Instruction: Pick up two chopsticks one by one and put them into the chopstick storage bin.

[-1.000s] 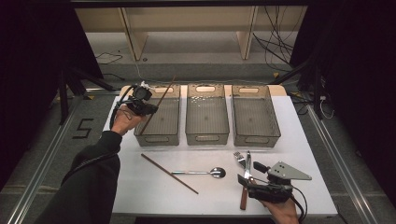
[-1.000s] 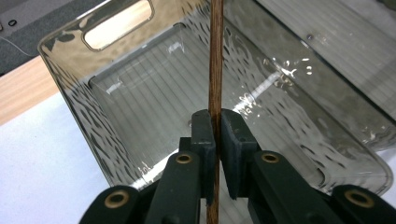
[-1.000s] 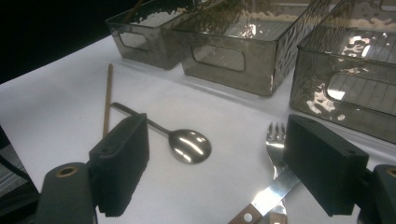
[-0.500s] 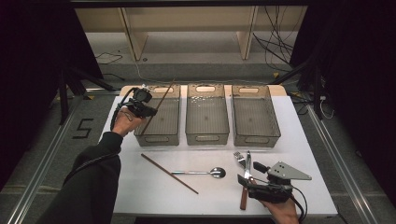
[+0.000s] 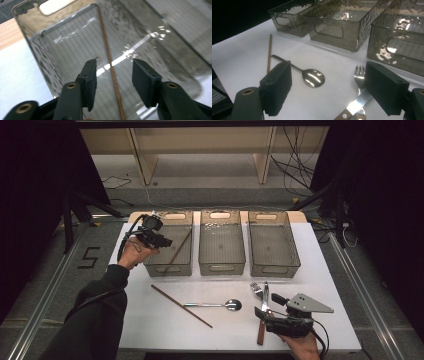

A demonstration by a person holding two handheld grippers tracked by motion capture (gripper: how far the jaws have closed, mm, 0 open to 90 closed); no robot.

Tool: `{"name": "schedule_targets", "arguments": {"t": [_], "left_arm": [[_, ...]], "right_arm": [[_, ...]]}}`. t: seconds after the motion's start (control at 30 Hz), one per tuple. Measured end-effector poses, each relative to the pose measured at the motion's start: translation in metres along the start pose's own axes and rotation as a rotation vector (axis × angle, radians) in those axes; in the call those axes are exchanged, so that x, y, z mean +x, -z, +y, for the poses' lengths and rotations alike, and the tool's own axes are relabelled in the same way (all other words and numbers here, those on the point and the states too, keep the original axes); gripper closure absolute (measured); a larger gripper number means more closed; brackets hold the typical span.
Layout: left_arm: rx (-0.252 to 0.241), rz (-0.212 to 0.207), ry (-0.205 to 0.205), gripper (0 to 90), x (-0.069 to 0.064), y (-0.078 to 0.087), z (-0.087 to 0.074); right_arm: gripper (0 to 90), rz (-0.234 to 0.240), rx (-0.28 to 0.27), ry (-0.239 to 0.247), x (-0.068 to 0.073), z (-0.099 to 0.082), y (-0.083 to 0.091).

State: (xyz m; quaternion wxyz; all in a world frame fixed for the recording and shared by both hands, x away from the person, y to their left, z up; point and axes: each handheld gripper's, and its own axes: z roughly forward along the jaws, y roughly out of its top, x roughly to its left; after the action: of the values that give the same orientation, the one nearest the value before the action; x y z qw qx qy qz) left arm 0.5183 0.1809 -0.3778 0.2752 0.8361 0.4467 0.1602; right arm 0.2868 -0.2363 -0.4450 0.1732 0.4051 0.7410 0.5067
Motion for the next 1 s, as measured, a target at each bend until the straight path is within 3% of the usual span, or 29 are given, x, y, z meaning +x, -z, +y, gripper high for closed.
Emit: {"name": "schedule_targets", "arguments": {"t": [0.17, 0.33, 0.5, 0.63, 0.8, 1.0], "left_arm": [[0.003, -0.038, -0.057, 39.2, -0.013, 0.012, -0.002], [0.004, -0.072, -0.120, 30.3, -0.025, 0.024, -0.007], [0.013, -0.114, -0.195, 26.0, -0.040, 0.034, -0.013], [0.044, -0.145, -0.293, 23.1, -0.054, 0.038, -0.019], [0.074, -0.182, -0.381, 19.8, -0.070, 0.041, -0.027], [0.100, -0.210, -0.432, 17.6, -0.080, 0.042, -0.035]], "right_arm": [[23.5, -0.001, 0.000, 0.000, 0.000, 0.000, 0.000], [23.5, 0.001, 0.001, 0.000, 0.001, 0.000, 0.000], [23.5, 0.001, 0.001, 0.000, 0.001, 0.000, 0.000], [23.5, 0.001, 0.003, 0.001, 0.001, 0.000, -0.001], [23.5, 0.000, -0.001, 0.001, 0.001, 0.000, 0.000], [23.5, 0.000, -0.003, 0.001, 0.001, 0.000, 0.000]]}}
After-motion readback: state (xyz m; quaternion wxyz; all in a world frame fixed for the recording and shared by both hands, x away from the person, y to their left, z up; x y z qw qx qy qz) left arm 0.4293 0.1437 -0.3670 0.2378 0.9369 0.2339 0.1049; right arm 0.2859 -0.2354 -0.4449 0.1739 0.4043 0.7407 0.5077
